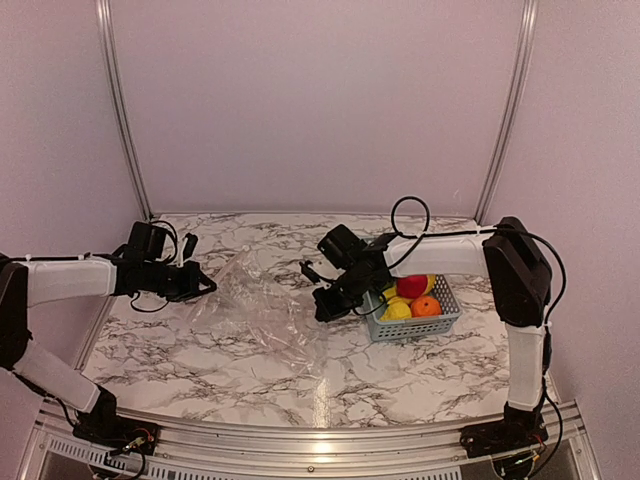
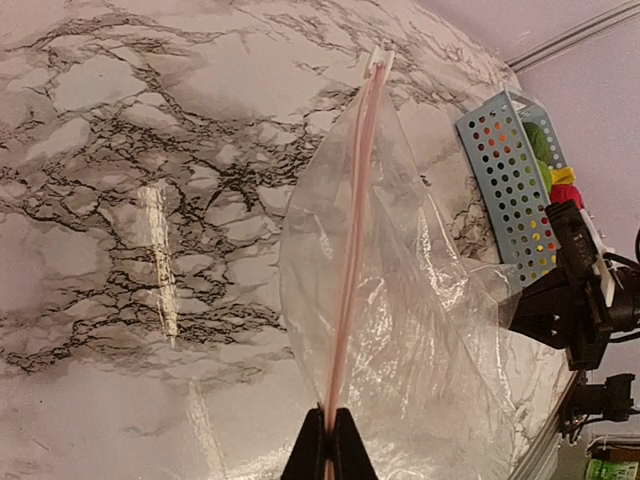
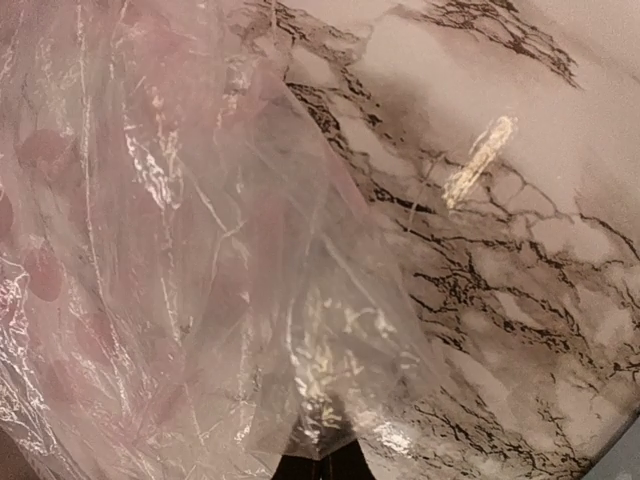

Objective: Place the food in the zip-top bag and seal the zipper
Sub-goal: Pick up the zipper food storage bag at the center of the board, then place the zipper food storage bag at the center of the board.

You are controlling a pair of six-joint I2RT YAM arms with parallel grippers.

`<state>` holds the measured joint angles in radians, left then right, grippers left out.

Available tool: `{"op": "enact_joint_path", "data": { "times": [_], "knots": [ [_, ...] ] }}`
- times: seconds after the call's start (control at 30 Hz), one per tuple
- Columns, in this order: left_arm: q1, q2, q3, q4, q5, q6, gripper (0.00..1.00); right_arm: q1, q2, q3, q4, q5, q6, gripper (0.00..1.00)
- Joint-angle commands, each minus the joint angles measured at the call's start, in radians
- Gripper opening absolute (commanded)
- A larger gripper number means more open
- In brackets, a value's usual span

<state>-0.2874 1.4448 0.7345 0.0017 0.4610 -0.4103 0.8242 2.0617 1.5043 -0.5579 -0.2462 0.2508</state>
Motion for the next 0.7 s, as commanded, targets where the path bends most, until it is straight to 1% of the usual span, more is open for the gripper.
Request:
{"op": "enact_joint_path", "data": {
  "times": [0.0, 0.03, 0.07, 0.1, 0.13, 0.17, 0.23, 0.27, 0.33, 0.4, 0.5, 0.6, 0.67],
  "knots": [
    [0.005, -0.154, 0.045, -0.107, -0.021, 0.009, 0.0, -0.005, -0.018, 0.017, 0.007, 0.035, 0.003, 0.0],
    [0.006, -0.183, 0.058, -0.123, -0.022, 0.005, 0.0, -0.006, -0.017, 0.026, -0.003, 0.046, 0.011, 0.0],
    [0.005, -0.221, 0.073, -0.154, -0.032, 0.004, 0.0, -0.008, -0.018, 0.039, -0.016, 0.061, 0.026, 0.03],
    [0.005, -0.247, 0.101, -0.178, -0.041, 0.003, 0.0, -0.011, -0.02, 0.05, -0.029, 0.073, 0.037, 0.07],
    [0.005, -0.267, 0.131, -0.213, -0.055, 0.006, 0.0, -0.015, -0.025, 0.06, -0.04, 0.086, 0.052, 0.14],
    [0.005, -0.281, 0.164, -0.259, -0.082, 0.016, 0.0, -0.022, -0.036, 0.069, -0.051, 0.096, 0.068, 0.2],
    [0.002, -0.298, 0.239, -0.347, -0.139, 0.032, 0.0, -0.036, -0.068, 0.079, -0.056, 0.077, 0.098, 0.29],
    [-0.004, -0.307, 0.273, -0.377, -0.166, 0.044, 0.0, -0.044, -0.09, 0.083, -0.057, 0.066, 0.109, 0.33],
    [-0.038, -0.326, 0.347, -0.44, -0.275, 0.094, 0.0, -0.049, -0.135, 0.09, -0.056, 0.062, 0.122, 0.38],
    [-0.098, -0.337, 0.428, -0.491, -0.358, 0.171, 0.0, -0.05, -0.175, 0.092, -0.056, 0.075, 0.122, 0.4],
    [-0.217, -0.298, 0.553, -0.59, -0.453, 0.299, 0.0, -0.062, -0.218, 0.077, -0.057, 0.074, 0.12, 0.41],
    [-0.331, -0.221, 0.638, -0.68, -0.499, 0.355, 0.0, -0.082, -0.249, 0.042, -0.042, 0.059, 0.124, 0.41],
    [-0.438, -0.159, 0.656, -0.708, -0.541, 0.377, 0.0, -0.096, -0.265, 0.011, -0.034, 0.055, 0.127, 0.41]
  ]
}}
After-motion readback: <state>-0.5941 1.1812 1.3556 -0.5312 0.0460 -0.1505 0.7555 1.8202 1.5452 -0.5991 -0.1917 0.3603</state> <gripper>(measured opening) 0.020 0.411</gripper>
